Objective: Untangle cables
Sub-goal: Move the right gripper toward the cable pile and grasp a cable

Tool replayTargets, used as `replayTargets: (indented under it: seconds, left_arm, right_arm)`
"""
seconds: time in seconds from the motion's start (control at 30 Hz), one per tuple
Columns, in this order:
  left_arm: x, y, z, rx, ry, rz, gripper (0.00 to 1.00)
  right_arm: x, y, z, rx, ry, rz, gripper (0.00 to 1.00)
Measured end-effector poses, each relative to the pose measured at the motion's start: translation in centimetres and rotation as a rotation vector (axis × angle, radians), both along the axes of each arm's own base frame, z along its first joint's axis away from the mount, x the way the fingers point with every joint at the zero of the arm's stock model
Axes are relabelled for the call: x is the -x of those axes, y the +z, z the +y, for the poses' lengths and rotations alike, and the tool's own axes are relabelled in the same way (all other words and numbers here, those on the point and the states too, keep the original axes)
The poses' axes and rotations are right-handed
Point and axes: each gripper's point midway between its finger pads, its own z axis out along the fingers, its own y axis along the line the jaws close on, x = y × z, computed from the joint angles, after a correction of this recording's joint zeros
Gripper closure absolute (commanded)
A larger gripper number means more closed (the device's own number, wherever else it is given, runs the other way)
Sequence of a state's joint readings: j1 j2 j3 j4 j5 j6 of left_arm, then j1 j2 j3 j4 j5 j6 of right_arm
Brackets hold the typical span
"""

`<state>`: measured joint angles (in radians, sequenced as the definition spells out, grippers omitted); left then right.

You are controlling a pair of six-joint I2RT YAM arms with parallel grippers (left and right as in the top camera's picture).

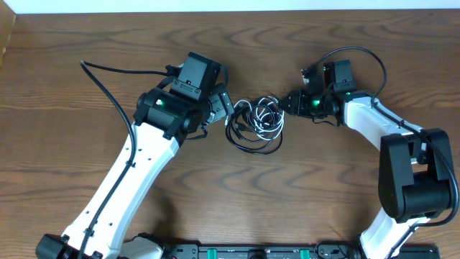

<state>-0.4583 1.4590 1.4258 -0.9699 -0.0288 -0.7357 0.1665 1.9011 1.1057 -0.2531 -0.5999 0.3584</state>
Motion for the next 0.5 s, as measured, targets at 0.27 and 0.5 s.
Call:
replayTargets:
  seconds: [0.27,0.5]
  left_arm:
    - [0.0,0.0,0.0,0.0,0.0,0.0,0.13]
    - [0.0,0.0,0.0,0.0,0.0,0.0,0.13]
  right_arm:
    - [0.7,-0.2,1.1,0.008,0.022,0.013,0.74]
    - [1.5,-0.6,3.0,0.051,0.064,0.002,0.99]
